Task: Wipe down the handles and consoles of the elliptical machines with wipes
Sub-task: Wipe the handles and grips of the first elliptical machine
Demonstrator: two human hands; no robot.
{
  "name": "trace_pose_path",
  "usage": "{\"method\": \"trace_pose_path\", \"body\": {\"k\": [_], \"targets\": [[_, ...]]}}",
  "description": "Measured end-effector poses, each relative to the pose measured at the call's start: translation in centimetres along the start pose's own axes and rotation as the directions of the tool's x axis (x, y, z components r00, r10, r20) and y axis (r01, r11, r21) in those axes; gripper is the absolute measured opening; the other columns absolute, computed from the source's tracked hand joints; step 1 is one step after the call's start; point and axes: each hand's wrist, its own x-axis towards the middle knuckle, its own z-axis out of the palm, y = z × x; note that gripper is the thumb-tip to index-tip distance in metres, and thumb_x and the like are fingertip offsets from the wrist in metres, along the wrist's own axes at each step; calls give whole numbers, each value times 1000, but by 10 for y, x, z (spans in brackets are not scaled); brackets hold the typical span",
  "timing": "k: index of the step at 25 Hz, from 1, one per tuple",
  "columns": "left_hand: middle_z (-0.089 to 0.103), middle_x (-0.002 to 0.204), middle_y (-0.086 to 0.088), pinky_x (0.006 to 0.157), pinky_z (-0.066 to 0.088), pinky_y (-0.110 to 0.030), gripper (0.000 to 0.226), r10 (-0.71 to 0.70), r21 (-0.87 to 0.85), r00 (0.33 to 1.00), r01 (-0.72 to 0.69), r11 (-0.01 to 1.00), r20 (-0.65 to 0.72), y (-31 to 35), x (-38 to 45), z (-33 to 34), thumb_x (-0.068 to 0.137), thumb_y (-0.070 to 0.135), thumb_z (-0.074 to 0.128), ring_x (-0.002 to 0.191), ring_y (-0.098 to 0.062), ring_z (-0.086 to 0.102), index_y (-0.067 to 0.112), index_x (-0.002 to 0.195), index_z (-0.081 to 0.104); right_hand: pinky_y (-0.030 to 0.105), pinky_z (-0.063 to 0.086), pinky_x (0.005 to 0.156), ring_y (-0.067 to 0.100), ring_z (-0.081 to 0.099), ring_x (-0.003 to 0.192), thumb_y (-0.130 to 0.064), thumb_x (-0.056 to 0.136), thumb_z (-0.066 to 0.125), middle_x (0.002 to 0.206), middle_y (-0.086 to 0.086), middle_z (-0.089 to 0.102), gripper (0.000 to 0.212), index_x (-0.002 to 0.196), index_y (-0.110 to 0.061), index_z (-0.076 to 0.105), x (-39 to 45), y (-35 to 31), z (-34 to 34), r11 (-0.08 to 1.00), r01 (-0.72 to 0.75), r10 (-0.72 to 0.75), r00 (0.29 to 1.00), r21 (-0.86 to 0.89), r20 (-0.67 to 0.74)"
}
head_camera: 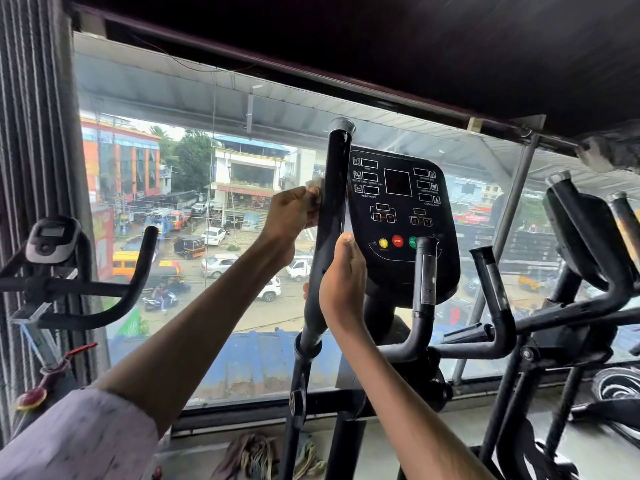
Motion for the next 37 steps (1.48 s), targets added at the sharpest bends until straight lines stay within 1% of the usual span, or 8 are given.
{"method": "trace_pose_path", "body": {"k": [4,6,11,16,18,22,30,37], "targets": [[66,104,-33,70,51,-31,31,-70,-17,995,69,997,-67,15,24,10,101,16,47,84,-29,60,-5,96,69,41,37,78,27,43,105,-27,107,28,113,27,45,45,100,10,53,0,2,0,1000,16,-16,1000,25,0],[63,115,-34,71,46,-35,36,-101,-23,991,99,995,-89,25,40,17,99,19,47,84,-28,58,-10,111,65,53,41,76,24,51,69,-36,104,27,72,17,40,46,88,3,48,0,-1,0,1000,12,-12,1000,17,8],[65,86,-23,68,50,-38,45,12,46,992,-6,999,-123,17,13,16,101,27,51,77,-26,59,-17,96,62,37,37,75,30,51,86,-22,108,27,95,31,56,42,97,10,51,2,4,-2,1000,28,-28,1000,7,11],[68,86,-15,75,54,-35,32,-16,24,999,16,1000,-35,-1,-39,0,103,11,47,79,-24,62,9,76,63,33,29,66,17,38,65,-14,109,29,77,14,56,40,74,-2,46,0,2,-2,998,53,-53,999,18,-3],[68,87,-17,74,52,-34,33,-60,32,998,61,998,-22,4,-32,0,102,9,44,81,-25,61,7,76,64,28,26,58,10,28,57,-14,108,30,68,-18,24,41,67,-16,33,0,0,-3,998,54,-54,999,13,4],[68,93,-26,75,50,-38,33,-60,100,996,66,993,-68,12,-14,8,94,10,43,80,-28,60,-11,97,68,30,23,56,7,24,55,-15,107,30,53,-11,25,42,66,-22,23,-1,-1,-2,999,14,-14,1000,-36,-7],[71,70,3,72,53,-27,35,157,211,983,-135,968,-92,-16,-74,-5,102,23,53,69,-6,62,5,81,73,37,26,58,10,27,54,-19,105,35,50,-8,29,46,61,-22,23,-4,1,-1,997,-13,4,995,-83,-101],[52,61,0,69,40,-30,38,98,241,981,-55,969,-170,-6,-65,0,97,17,52,64,-13,44,16,59,53,32,32,56,10,50,60,-38,107,35,63,-3,54,41,81,-11,53,-5,-3,-5,985,-83,64,990,-154,-122]]}}
